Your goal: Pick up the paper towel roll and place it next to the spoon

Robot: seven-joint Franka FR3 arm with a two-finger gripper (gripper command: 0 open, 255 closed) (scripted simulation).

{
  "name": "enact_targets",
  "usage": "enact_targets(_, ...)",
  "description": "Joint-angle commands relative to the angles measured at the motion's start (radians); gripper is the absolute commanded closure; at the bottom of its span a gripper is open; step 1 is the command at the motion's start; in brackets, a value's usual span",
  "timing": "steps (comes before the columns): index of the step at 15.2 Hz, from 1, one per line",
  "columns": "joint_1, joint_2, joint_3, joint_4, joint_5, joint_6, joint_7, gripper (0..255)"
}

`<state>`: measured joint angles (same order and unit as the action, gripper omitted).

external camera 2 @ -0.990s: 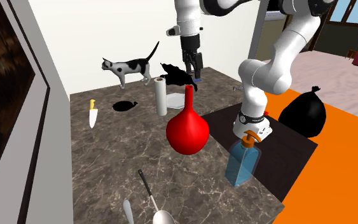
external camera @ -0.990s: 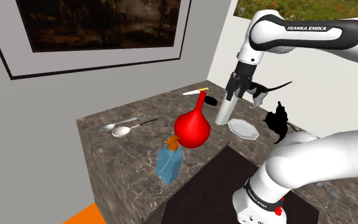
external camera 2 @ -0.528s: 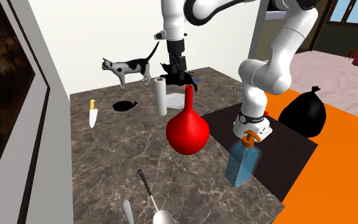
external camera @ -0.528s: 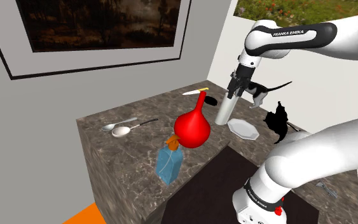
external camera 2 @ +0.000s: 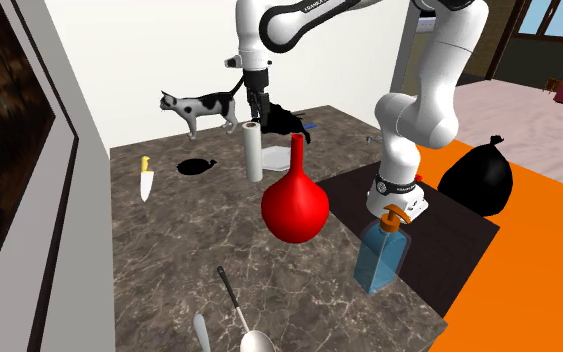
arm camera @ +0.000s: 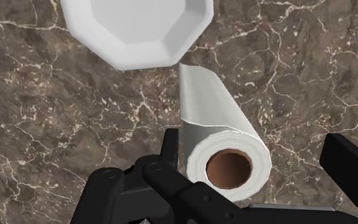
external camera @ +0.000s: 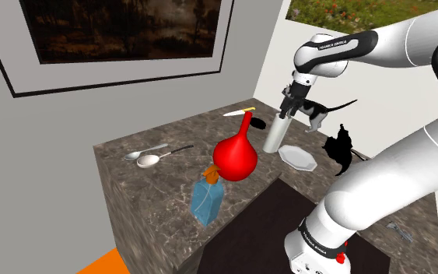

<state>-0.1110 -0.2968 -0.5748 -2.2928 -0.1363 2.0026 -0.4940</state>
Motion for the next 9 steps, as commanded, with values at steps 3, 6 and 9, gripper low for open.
enact_targets(3, 0.003, 0.040, -0.021, -0.013, 0.014, 0.055, -0.027, 0)
enact_targets(6, 0.004, 0.057, -0.028, -0.040, 0.020, 0.098, -0.033, 0)
enact_targets(9, 0.005, 0.067, -0.031, -0.054, 0.024, 0.121, -0.037, 0)
